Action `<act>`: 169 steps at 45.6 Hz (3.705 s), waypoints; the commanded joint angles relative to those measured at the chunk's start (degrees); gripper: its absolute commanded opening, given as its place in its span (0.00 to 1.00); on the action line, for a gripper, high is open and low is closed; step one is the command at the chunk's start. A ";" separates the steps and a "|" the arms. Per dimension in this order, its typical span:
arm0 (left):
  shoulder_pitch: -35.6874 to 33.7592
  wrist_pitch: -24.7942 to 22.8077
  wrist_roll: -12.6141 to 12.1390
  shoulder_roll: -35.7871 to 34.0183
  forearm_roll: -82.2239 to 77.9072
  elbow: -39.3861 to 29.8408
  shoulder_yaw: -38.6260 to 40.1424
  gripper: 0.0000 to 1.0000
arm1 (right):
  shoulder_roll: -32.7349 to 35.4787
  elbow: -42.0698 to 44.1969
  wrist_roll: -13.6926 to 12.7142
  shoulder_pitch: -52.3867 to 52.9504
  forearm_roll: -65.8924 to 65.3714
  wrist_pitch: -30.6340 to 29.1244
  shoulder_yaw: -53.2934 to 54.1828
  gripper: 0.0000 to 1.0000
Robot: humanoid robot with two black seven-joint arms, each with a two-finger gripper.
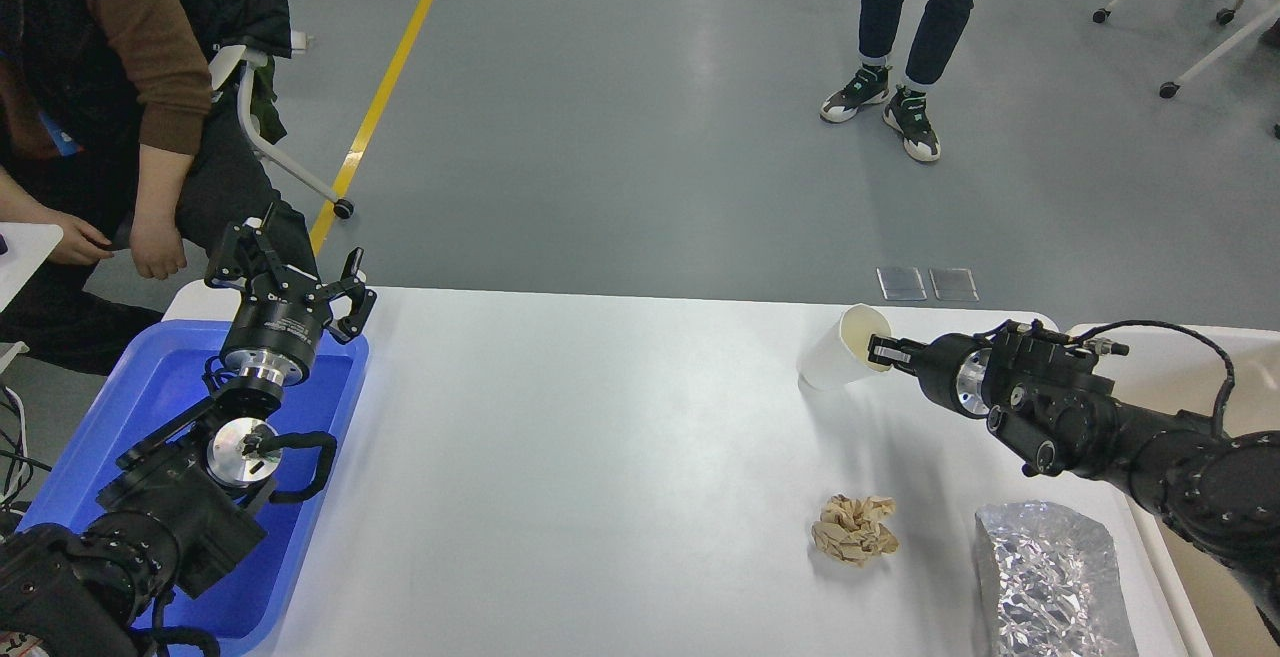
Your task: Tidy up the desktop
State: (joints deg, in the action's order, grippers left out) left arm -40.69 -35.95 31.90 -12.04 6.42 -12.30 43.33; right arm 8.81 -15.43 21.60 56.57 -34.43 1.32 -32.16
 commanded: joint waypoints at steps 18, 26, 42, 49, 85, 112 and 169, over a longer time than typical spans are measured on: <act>0.00 0.00 0.00 0.00 0.00 0.00 0.00 1.00 | 0.68 -0.82 0.55 1.35 5.42 -0.26 2.09 0.00; 0.00 0.00 0.00 0.00 0.00 0.00 0.00 1.00 | 7.53 -9.78 0.64 5.82 6.48 -0.44 7.27 0.00; 0.00 0.00 0.00 0.00 0.00 0.00 0.00 1.00 | 22.47 -26.39 0.64 16.90 6.48 -0.79 12.11 0.00; 0.00 0.00 0.00 0.00 0.00 0.00 0.00 1.00 | 27.92 -29.30 0.64 18.75 6.57 -1.84 17.73 0.00; 0.00 -0.09 0.00 0.00 0.00 0.00 0.09 1.00 | 41.73 -22.28 -0.15 16.82 28.71 -2.90 31.37 0.00; 0.00 -0.09 0.00 0.00 0.00 0.00 0.00 1.00 | 36.73 9.53 -9.55 -1.02 30.48 0.79 31.01 0.00; 0.09 0.00 0.00 0.00 0.00 0.00 0.00 1.00 | 15.10 17.89 -15.62 -21.68 29.07 1.23 30.75 0.00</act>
State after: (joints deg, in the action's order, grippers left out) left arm -40.69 -35.96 31.90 -12.04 6.42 -12.31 43.35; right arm 25.63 2.53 6.50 36.77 -5.22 2.57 -1.26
